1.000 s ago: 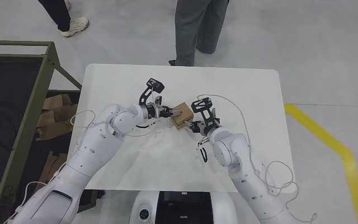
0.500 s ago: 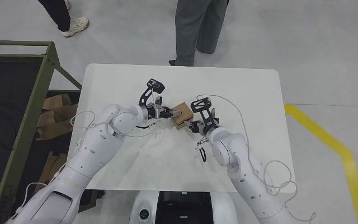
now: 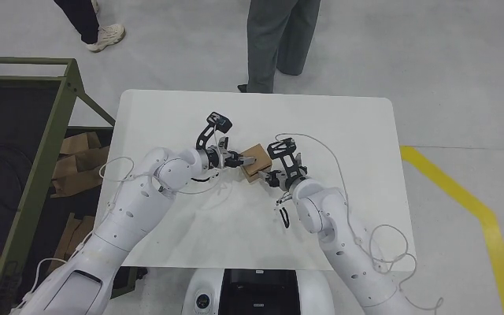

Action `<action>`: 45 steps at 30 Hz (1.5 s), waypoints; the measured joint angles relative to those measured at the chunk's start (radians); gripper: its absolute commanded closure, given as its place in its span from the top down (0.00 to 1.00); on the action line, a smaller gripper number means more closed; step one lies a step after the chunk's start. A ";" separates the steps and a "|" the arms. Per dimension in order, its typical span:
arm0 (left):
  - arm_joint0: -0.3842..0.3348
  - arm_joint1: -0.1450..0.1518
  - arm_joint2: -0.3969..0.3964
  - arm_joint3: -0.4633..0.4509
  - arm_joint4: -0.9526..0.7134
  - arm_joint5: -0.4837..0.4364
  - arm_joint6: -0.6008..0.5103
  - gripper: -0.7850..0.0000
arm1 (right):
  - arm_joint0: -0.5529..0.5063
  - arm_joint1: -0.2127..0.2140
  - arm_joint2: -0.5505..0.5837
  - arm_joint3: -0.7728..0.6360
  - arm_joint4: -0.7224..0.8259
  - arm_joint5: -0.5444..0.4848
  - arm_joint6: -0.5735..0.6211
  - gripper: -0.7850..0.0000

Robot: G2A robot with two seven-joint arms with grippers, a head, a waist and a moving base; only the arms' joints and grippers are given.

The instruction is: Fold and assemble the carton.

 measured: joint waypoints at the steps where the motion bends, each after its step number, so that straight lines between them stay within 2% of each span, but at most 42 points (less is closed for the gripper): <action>1: 0.000 0.000 0.000 0.000 0.000 0.000 0.000 1.00 | 0.000 0.000 0.000 0.000 0.000 0.000 0.000 1.00; 19: 0.000 -0.006 -0.002 0.014 0.010 -0.005 -0.011 1.00 | -0.001 -0.003 0.002 -0.001 -0.002 -0.004 0.004 1.00; 26: -0.005 -0.009 0.000 0.024 0.011 -0.003 -0.013 1.00 | -0.045 0.006 0.047 -0.062 0.052 -0.048 -0.050 1.00; 35: -0.006 -0.012 -0.002 0.027 0.010 -0.003 -0.011 1.00 | -0.033 -0.003 0.035 -0.027 0.045 0.039 -0.097 1.00; 39: -0.005 -0.013 -0.005 0.029 0.010 -0.004 -0.012 1.00 | -0.030 -0.006 0.031 -0.021 0.050 0.052 -0.123 1.00; 45: -0.007 -0.015 -0.005 0.032 0.012 -0.005 -0.015 1.00 | -0.013 -0.009 0.020 0.006 0.053 0.046 -0.100 1.00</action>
